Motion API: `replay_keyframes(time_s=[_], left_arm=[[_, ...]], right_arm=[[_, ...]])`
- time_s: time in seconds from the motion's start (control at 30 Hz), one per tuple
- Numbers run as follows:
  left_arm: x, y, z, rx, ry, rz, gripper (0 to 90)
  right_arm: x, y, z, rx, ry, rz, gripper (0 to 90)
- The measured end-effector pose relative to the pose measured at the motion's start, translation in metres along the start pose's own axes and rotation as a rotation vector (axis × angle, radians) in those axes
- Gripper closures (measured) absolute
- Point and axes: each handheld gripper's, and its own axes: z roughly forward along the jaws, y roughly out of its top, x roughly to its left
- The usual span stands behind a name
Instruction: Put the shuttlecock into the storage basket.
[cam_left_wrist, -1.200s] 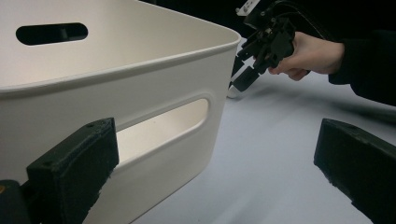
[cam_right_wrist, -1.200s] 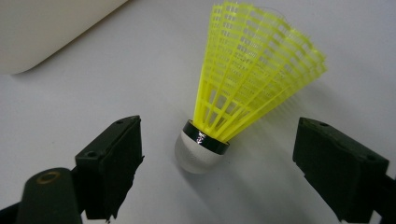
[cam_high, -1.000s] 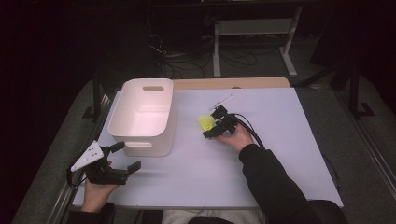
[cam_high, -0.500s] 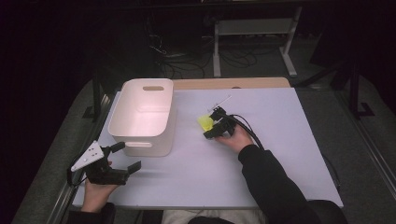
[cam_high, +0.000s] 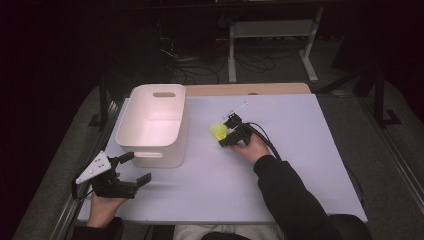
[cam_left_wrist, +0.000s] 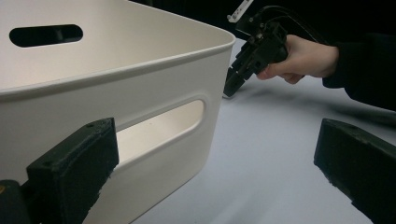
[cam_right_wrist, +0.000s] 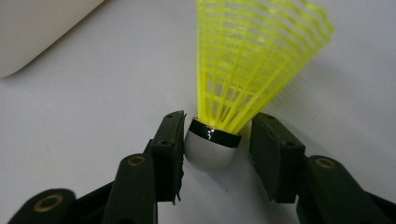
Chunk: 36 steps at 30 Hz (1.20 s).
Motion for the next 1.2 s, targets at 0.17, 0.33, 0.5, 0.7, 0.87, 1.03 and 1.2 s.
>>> replay_keyframes(time_s=[0.17,0.33,0.5,0.7,0.87,1.03,1.2], left_arm=[[0.0,0.0,0.0,-0.001,0.0,0.0,0.0],[0.0,0.0,0.0,0.0,-0.001,0.0,0.0],[0.0,0.0,0.0,0.0,-0.001,0.0,0.0],[0.0,0.0,0.0,0.001,-0.001,-0.001,0.0],[0.0,0.0,0.0,0.002,0.0,-0.001,0.0],[0.0,0.0,0.0,0.003,0.0,0.0,0.0],[0.0,0.0,0.0,0.002,0.001,-0.002,0.0]], right_arm=[[-0.002,0.0,-0.002,-0.009,0.0,0.001,61.3],[-0.002,0.0,-0.005,-0.016,-0.002,-0.003,63.0],[0.0,0.001,-0.004,-0.009,-0.008,-0.018,63.2],[0.001,0.001,-0.005,-0.003,-0.017,-0.036,63.3],[0.004,0.001,-0.01,-0.012,-0.029,-0.054,63.4],[0.007,0.002,-0.017,-0.03,-0.038,-0.075,63.4],[0.007,0.004,-0.023,-0.051,-0.031,-0.079,63.4]])
